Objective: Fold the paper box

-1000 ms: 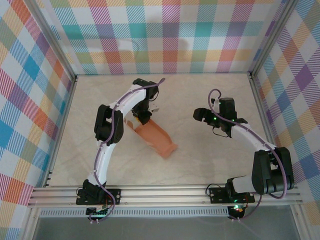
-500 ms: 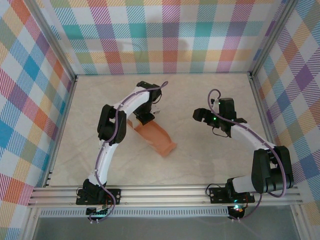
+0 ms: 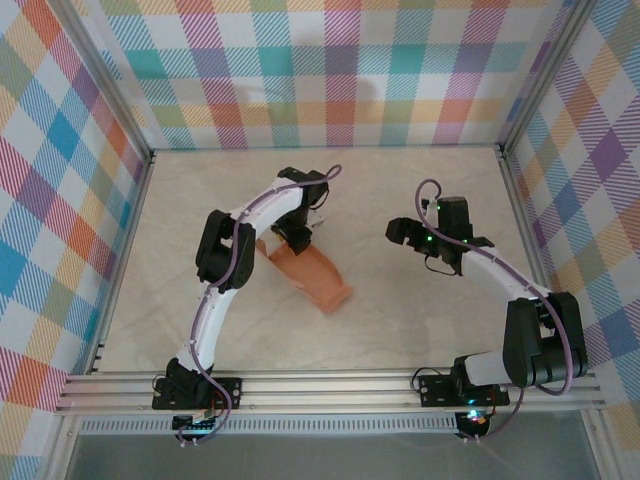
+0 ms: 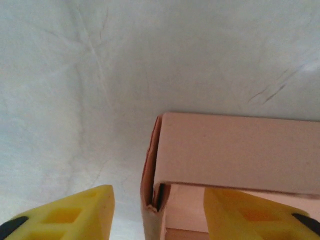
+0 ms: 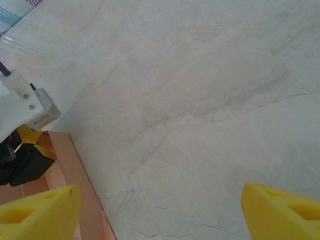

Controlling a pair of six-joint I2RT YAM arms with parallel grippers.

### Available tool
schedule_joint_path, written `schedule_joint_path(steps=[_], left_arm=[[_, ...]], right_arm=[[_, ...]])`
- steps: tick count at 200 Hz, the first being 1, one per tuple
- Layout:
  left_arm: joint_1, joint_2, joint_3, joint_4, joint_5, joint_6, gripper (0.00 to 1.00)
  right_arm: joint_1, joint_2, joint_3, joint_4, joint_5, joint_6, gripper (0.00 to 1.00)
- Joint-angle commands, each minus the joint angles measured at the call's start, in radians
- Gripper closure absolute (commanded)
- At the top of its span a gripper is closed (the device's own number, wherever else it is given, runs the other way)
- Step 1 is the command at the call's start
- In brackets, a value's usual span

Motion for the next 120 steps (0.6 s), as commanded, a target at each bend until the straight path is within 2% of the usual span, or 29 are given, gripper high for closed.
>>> schedule_joint_path(steps=[1, 31, 48, 83, 99, 120], left_arm=[[-0.002, -0.096, 0.062, 0.012, 0.046, -0.01, 0.38], [-0.003, -0.149, 0.104, 0.053, 0.082, -0.046, 0.18], [-0.003, -0.207, 0.092, 0.098, 0.106, -0.065, 0.16], [-0.004, -0.353, 0.037, 0.207, 0.089, -0.13, 0.01], [-0.004, -0.462, -0.063, 0.297, 0.061, -0.138, 0.0], [-0.003, -0.624, -0.228, 0.418, -0.037, -0.156, 0.0]], right_arm=[[-0.008, -0.036, -0.011, 0.009, -0.017, 0.006, 0.17], [-0.008, -0.049, -0.006, -0.001, -0.016, 0.001, 0.17], [-0.009, -0.051, -0.003, -0.006, -0.019, 0.001, 0.17], [-0.008, -0.032, -0.004, 0.018, -0.048, 0.023, 0.17], [-0.008, -0.025, -0.004, 0.028, -0.067, 0.034, 0.17], [-0.008, -0.01, -0.003, 0.045, -0.091, 0.042, 0.17]])
